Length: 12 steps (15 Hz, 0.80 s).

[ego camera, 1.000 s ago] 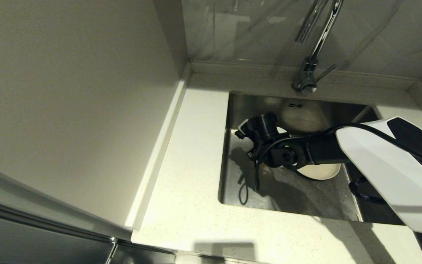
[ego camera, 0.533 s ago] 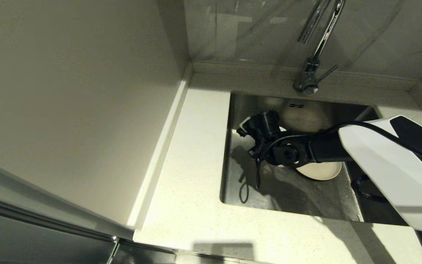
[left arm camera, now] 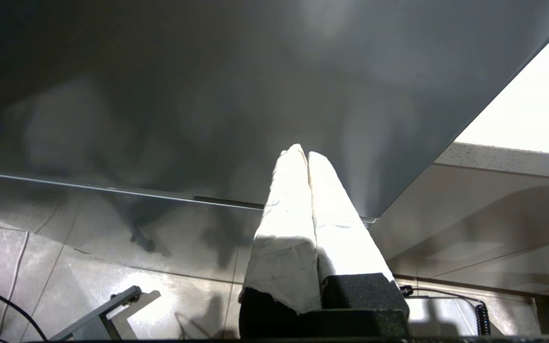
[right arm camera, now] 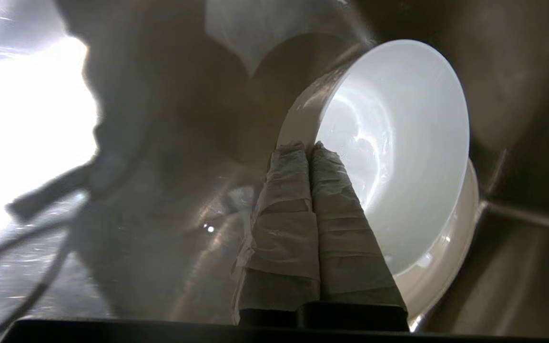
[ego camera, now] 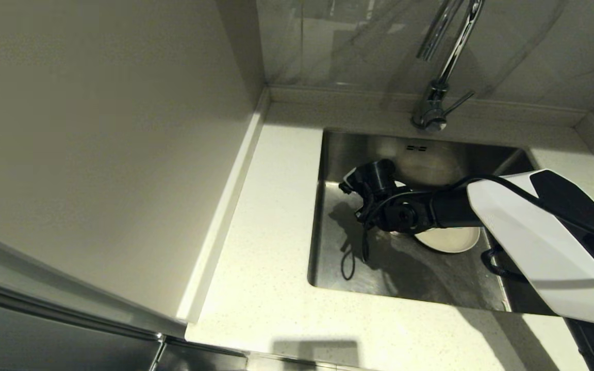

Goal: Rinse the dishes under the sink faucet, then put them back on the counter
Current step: Put a bowl into the sink

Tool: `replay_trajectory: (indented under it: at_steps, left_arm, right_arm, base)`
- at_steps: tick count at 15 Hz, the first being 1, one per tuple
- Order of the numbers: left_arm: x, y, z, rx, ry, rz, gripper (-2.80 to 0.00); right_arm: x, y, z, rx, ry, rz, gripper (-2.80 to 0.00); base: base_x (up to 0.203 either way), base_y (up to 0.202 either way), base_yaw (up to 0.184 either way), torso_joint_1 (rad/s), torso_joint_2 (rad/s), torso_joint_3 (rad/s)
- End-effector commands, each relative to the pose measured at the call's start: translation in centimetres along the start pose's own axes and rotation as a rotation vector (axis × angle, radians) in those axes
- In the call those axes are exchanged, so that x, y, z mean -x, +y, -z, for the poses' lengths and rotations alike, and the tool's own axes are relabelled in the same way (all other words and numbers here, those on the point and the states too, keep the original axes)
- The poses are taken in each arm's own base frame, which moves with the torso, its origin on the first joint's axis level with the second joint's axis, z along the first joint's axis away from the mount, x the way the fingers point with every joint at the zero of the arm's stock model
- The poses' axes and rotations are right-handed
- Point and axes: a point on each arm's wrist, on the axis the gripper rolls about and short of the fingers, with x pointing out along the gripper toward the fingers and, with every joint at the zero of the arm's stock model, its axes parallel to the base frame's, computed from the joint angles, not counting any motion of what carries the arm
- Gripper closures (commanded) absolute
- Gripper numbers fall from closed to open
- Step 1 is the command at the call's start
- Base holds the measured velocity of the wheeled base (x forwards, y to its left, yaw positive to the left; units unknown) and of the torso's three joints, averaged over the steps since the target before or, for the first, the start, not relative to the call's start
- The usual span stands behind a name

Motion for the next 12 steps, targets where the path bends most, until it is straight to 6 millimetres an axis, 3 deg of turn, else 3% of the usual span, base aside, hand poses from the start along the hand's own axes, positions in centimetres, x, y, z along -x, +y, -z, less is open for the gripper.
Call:
replay_trajectory:
  at_steps: [1, 12]
  left_arm:
    - [0.0, 0.0, 0.0, 0.001, -0.003, 0.000, 0.00]
    - [0.0, 0.0, 0.0, 0.001, -0.004, 0.000, 0.00]
  right_arm:
    - [-0.7, -0.1, 0.4, 0.001, 0.016, 0.006, 0.00]
    - [-2.6, 0.3, 1.3, -0.025, 0.041, 0.016, 0.00]
  base:
    - [0.000, 0.000, 0.000, 0.000, 0.00, 0.000]
    - [0.000, 0.000, 0.000, 0.000, 0.00, 0.000]
